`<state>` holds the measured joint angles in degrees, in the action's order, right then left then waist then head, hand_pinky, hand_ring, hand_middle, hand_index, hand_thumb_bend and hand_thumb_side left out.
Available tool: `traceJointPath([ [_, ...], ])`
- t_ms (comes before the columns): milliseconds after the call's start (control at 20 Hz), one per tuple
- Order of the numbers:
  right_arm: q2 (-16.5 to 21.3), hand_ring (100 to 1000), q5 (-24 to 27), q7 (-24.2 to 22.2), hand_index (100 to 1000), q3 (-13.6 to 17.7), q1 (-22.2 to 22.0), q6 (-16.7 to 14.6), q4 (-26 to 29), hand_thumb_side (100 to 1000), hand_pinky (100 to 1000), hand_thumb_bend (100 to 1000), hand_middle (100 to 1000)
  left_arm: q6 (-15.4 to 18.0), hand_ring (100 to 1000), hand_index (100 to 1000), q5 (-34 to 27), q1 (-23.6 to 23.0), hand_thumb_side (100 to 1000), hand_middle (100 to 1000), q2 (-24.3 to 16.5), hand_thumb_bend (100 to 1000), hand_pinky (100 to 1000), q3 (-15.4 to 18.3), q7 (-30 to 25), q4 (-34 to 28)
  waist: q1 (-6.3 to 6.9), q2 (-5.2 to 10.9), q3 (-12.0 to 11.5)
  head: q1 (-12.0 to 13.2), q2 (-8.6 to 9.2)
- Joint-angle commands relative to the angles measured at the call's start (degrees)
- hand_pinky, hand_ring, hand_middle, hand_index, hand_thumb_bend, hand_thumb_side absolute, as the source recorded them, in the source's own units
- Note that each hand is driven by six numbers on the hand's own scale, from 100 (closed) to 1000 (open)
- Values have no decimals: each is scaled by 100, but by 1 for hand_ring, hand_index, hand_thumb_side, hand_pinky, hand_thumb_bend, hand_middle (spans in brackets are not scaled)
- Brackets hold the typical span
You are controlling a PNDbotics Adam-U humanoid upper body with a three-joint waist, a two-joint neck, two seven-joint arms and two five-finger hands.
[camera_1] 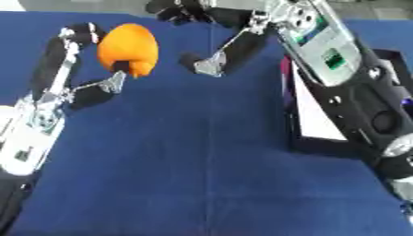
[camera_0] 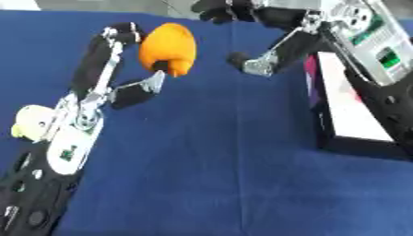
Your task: Pick up the objects with one hand, pass them to the other hand, and then place them into the box on the other side of the table.
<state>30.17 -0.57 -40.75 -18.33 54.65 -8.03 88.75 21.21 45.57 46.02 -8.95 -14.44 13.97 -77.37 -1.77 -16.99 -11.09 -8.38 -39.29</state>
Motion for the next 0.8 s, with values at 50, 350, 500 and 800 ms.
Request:
traceJointPath([
  [50,-50,1000,-303,218,1000,5,167,-62,-156,100,1000,174,1000,91,608,556,138,66,246,510,35,100,784,-49,140,-212,10,132,-33,-72,9],
  [350,-239,1000,-695,393,1000,-43,212,-185,-442,116,1000,170,1000,198,607,555,247,98,238,508,110,100,784,-149,257,-243,-14,112,-112,-158,20],
  [500,-324,1000,-745,412,1000,-77,236,-195,-536,129,1000,164,1000,240,606,555,235,116,242,507,154,100,784,-189,241,-223,-26,102,-143,-195,16],
  [800,-432,1000,-632,306,1000,-126,235,-117,-608,110,1000,116,1000,261,605,556,210,156,247,504,206,100,785,-223,209,-167,-42,87,-169,-228,-31],
])
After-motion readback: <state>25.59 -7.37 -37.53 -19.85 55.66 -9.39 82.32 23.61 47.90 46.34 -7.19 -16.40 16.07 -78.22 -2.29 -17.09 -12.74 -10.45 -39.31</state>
